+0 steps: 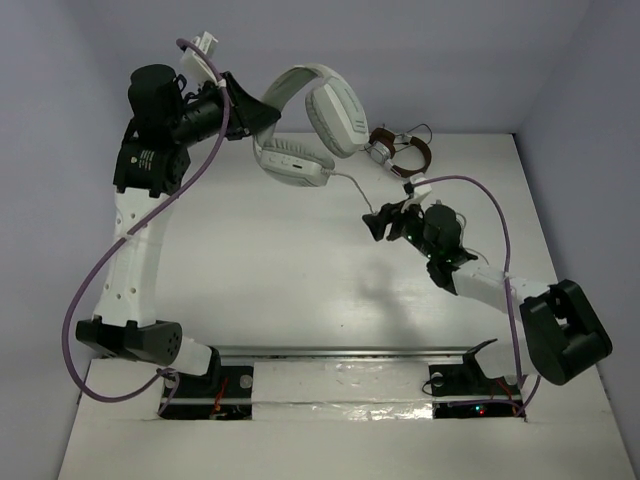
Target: Wrap the headphones
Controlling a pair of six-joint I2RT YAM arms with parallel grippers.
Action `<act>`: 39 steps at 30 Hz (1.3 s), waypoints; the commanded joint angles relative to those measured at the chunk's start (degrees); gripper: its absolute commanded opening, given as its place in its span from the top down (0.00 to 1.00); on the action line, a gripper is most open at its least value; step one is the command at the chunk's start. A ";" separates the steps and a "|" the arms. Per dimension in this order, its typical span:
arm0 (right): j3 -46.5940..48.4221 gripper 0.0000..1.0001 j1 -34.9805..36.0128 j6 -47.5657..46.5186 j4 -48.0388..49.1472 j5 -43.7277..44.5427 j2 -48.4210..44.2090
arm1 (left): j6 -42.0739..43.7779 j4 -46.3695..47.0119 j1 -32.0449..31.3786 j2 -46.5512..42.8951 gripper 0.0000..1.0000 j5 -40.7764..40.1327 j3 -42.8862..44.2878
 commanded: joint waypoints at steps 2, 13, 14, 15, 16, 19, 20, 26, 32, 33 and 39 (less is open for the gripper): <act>0.33 0.47 0.46 0.26 7.59 2.65 -0.11 | -5.34 6.02 0.11 -2.65 1.00 2.95 6.32; 3.64 1.00 7.99 11.95 -18.87 8.94 -9.86 | -11.15 21.31 0.11 -6.69 1.00 -9.78 -19.12; 4.45 1.00 9.23 12.65 -18.95 8.97 -10.39 | -11.15 22.02 0.11 -6.69 1.00 -11.80 -20.65; 4.98 1.00 10.38 13.18 -26.26 14.11 -11.18 | -10.89 22.11 0.11 -6.78 1.00 -16.43 -21.71; 5.25 1.00 11.43 14.66 -29.47 16.42 -12.92 | -9.58 22.64 0.11 -6.87 1.00 -18.74 -23.28; 7.17 1.00 12.76 16.69 -41.77 26.08 -16.71 | -5.36 18.71 0.11 -5.82 1.00 -27.45 -22.43; 8.31 1.00 12.76 16.61 -44.76 28.55 -19.42 | -2.83 17.82 0.63 -5.55 1.00 -28.25 -22.33; 25.87 1.00 12.76 9.77 -57.10 45.78 -23.58 | 3.96 12.10 0.64 -6.07 1.00 -27.12 -27.33; 49.84 1.00 12.76 -1.65 -57.27 50.45 -13.22 | 9.41 10.34 -0.67 -9.59 1.00 -17.98 -38.67; 52.24 1.00 12.76 -3.32 -56.49 51.24 -11.73 | 10.20 9.73 -1.29 -10.03 1.00 -17.45 -39.81; 65.51 1.00 12.76 -14.85 -52.70 51.25 -3.20 | 13.02 10.34 -9.28 -13.63 1.00 -13.59 -50.71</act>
